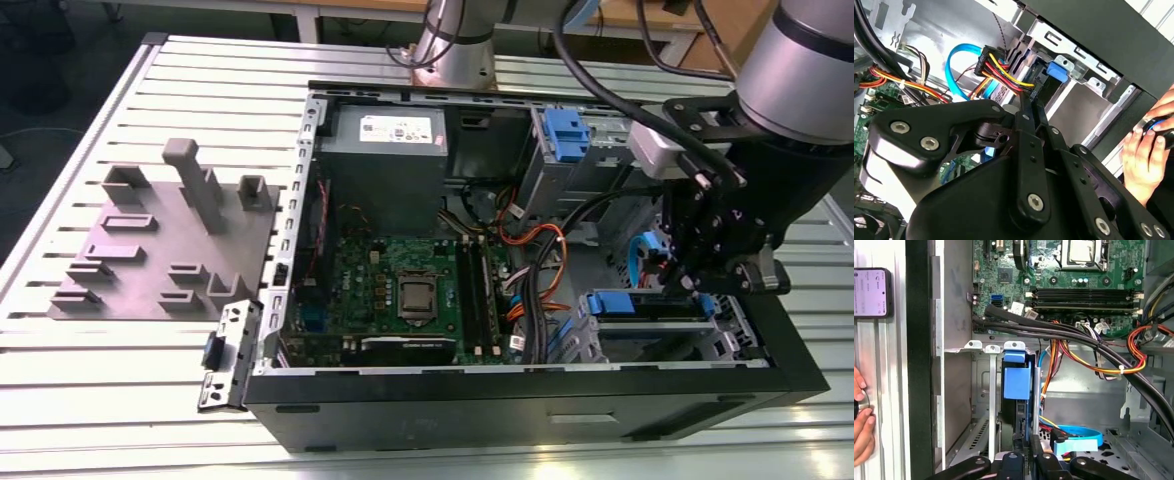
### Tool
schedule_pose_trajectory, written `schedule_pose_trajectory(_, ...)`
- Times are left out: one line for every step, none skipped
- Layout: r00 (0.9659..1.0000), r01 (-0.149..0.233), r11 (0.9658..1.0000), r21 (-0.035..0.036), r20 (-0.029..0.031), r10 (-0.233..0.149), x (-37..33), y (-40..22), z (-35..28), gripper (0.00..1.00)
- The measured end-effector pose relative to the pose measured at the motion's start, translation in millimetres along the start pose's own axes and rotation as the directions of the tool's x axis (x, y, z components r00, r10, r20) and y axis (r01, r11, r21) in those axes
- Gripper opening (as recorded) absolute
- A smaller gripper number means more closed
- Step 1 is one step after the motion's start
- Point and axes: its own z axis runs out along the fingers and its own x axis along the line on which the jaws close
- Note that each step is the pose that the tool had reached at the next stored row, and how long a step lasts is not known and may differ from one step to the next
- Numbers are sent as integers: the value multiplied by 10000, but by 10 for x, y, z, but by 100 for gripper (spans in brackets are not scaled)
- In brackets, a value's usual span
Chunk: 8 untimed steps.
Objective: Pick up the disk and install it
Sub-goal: 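Insert the first disk wire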
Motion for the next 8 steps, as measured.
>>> schedule_pose_trajectory(10000, 63, 10000, 4, 5, -63, 0, 0, 2, 16)
schedule_pose_trajectory(10000, 79, 10000, 7, 9, -79, -1, 1, 5, 16)
schedule_pose_trajectory(10000, 78, 10000, 9, 9, -78, -1, 2, 6, 16)
schedule_pose_trajectory(10000, 78, 10000, 13, 10, -78, -1, 2, 8, 16)
schedule_pose_trajectory(10000, 78, 10000, 16, 10, -78, -1, 2, 10, 16)
schedule_pose_trajectory(10000, 78, 10000, 20, 10, -78, -1, 2, 12, 16)
schedule_pose_trajectory(10000, 75, 10000, 22, 10, -75, -1, 3, 15, 16)
schedule_pose_trajectory(10000, 67, 10000, 25, 9, -67, -1, 3, 17, 16)
